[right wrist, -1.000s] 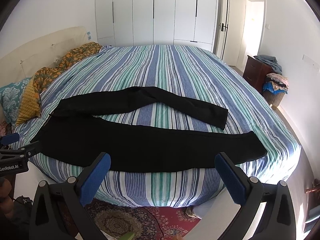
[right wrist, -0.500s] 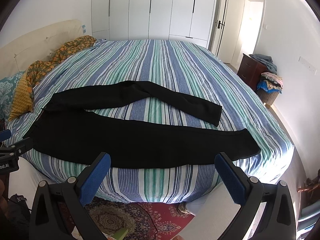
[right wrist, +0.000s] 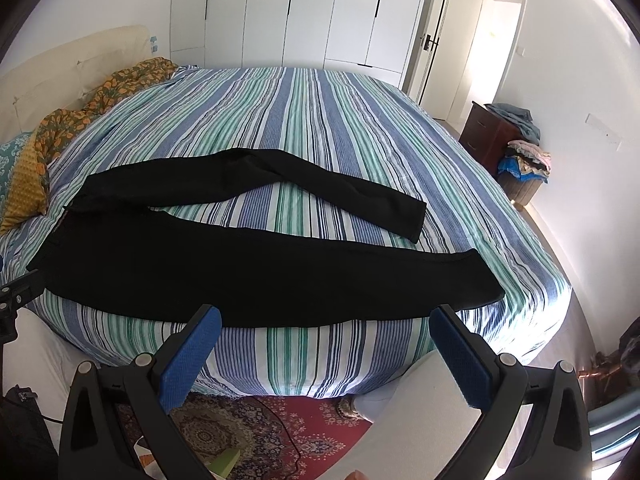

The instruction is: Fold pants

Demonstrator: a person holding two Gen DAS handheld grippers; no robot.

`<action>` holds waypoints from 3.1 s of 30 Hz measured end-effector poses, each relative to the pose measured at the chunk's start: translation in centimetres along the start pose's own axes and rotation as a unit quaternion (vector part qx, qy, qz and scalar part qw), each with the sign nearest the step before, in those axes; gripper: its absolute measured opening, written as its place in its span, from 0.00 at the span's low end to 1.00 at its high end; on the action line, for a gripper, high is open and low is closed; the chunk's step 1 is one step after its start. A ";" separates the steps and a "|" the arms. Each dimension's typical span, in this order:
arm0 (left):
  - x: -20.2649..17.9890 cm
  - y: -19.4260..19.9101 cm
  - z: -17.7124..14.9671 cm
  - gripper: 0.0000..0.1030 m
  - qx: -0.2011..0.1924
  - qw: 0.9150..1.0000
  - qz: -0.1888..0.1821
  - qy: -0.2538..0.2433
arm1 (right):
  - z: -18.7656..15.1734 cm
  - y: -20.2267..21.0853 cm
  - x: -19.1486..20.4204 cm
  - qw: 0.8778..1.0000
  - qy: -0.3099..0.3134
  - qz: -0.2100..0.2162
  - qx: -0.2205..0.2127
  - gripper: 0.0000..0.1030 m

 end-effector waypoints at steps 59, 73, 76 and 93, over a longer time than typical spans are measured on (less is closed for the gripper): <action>1.6 3.2 3.6 1.00 -0.139 0.989 0.000 0.045 | 2.4 3.2 -0.8 0.988 -0.032 0.067 -0.135 1.00; 0.6 0.3 1.9 1.00 -0.060 0.998 -0.012 0.015 | 2.1 2.2 1.2 0.976 0.005 0.142 -0.168 1.00; -0.1 0.7 1.7 1.00 -0.061 0.998 -0.029 0.010 | 1.8 1.9 2.0 0.976 0.011 0.154 -0.156 1.00; -1.1 -0.2 3.3 0.99 -0.058 0.997 -0.054 0.020 | 1.1 -2.5 -1.1 0.983 -0.030 0.152 -0.103 1.00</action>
Point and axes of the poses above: each gripper's, at about its wrist camera, not at the fingertips, and y roughly against the way its jaws point, x to its left, z to its top, the point moved 5 cm from there along -y, roughly the way its jaws point, and after that the axes turned 14 degrees about y, right-handed, at the moved point
